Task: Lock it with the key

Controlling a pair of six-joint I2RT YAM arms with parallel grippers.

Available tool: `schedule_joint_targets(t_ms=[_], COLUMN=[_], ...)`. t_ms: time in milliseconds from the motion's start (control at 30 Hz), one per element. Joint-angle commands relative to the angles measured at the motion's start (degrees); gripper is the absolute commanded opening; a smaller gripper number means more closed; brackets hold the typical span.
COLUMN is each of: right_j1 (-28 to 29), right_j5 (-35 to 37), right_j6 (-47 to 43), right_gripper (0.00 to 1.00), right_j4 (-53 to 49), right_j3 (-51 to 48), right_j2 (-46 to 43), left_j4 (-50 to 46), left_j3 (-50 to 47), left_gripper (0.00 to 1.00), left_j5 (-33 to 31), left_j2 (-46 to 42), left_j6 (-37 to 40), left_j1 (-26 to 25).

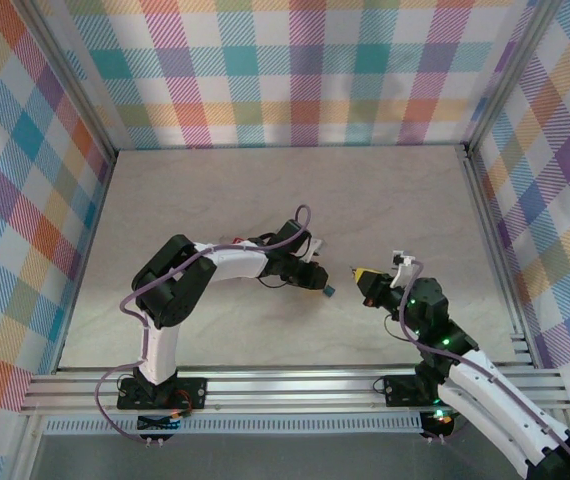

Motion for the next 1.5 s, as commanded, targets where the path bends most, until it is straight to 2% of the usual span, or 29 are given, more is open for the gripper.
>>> schedule_joint_targets(t_ms=[0,200,433,667,733,1000,1167,1467], right_j1=[-0.3,-0.3,-0.3,-0.3,-0.3,-0.3,-0.3,-0.6], right_j5=[0.3,-0.3,-2.0,-4.9,-4.9,-4.9,-5.5,-6.1], right_j6=[1.0,0.9,0.3,-0.3,-0.8,-1.3,-1.5,-3.2], right_gripper=[0.0,0.0,0.0,0.0,0.0,0.0,0.0,0.0], right_j4=[2.4,3.6,4.0,5.7,5.8,5.7,5.6,3.8], right_j3=[-0.7,0.3,2.9,5.8,6.4,7.8,9.0,11.9], right_j2=[1.9,7.7,17.1,26.8,28.5,32.7,36.3,41.4], left_j4=[-2.1,0.1,4.6,2.1,0.7,-1.4,0.3,1.0], left_j3=[1.2,-1.1,-8.2,-11.4,-12.0,-16.4,-19.5,-21.1], left_gripper=[0.36,0.51,0.7,0.83,0.9,0.99,1.0,1.0], left_j5=[-2.1,-4.5,-10.6,-15.3,-16.6,-24.6,-27.8,-28.5], left_j2=[-2.8,-9.5,-22.5,-32.7,-35.8,-46.0,-50.7,-53.0], left_j6=[1.1,-1.7,-6.7,-7.5,-7.3,-6.5,-7.4,-8.5], left_j1=[-0.5,-0.6,-0.6,-0.5,-0.5,-0.2,-0.1,0.0])
